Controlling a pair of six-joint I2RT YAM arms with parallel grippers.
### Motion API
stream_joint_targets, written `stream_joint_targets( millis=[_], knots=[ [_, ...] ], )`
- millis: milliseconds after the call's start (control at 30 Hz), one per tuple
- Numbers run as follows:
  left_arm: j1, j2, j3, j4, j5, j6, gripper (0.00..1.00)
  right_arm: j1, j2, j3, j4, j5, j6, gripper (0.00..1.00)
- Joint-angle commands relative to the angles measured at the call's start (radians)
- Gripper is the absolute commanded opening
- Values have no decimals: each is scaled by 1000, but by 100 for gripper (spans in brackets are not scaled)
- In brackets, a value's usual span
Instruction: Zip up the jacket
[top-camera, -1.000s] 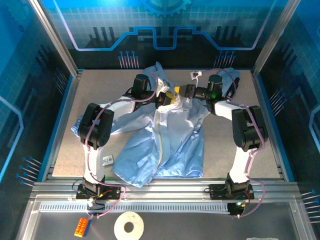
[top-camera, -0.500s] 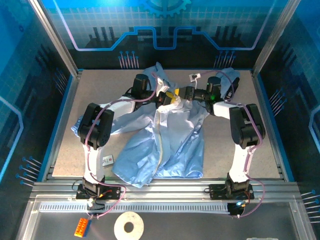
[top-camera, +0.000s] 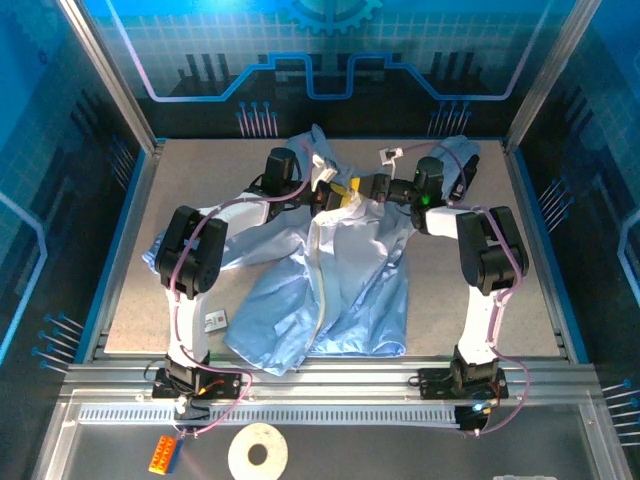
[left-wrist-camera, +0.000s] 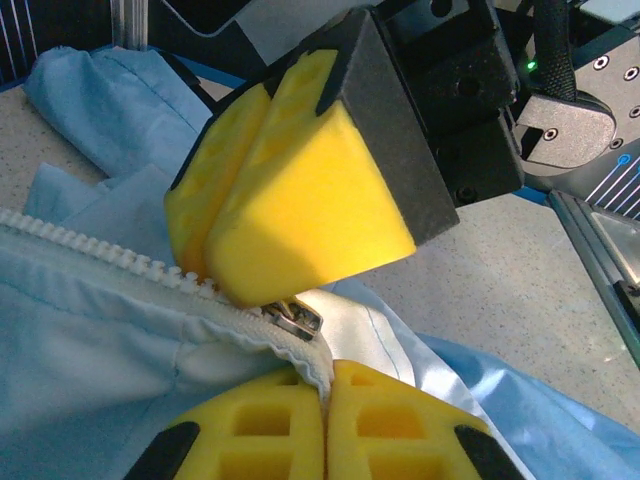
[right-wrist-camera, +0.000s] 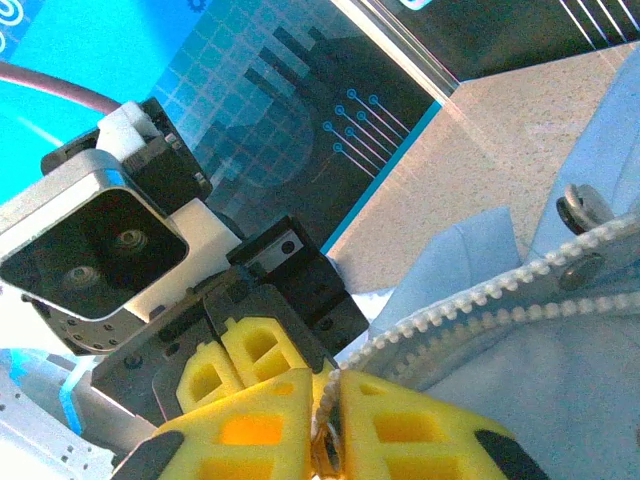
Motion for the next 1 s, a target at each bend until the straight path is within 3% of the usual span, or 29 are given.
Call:
stream_joint_targets(
  millis=[0, 100, 567, 733, 900, 967],
  knots=[
    [15, -1, 48, 29, 35, -48, 0, 8, -48, -28, -68, -3, -89, 13],
    [16, 2, 56, 20, 35, -59, 0, 15, -66, -35, -100, 14, -126, 18],
    [16, 9, 56, 18, 57, -81, 0, 38, -60, 2, -139, 24, -171, 20],
    [16, 5, 57, -14, 56, -72, 0, 38, -68, 7, -191, 63, -222, 0],
    [16, -8, 65, -105, 28, -45, 0, 48, -111, -1, -329, 161, -376, 0],
    [16, -19, 63, -138, 12, -43, 11, 56, -125, -6, -370, 199, -426, 0]
  ],
)
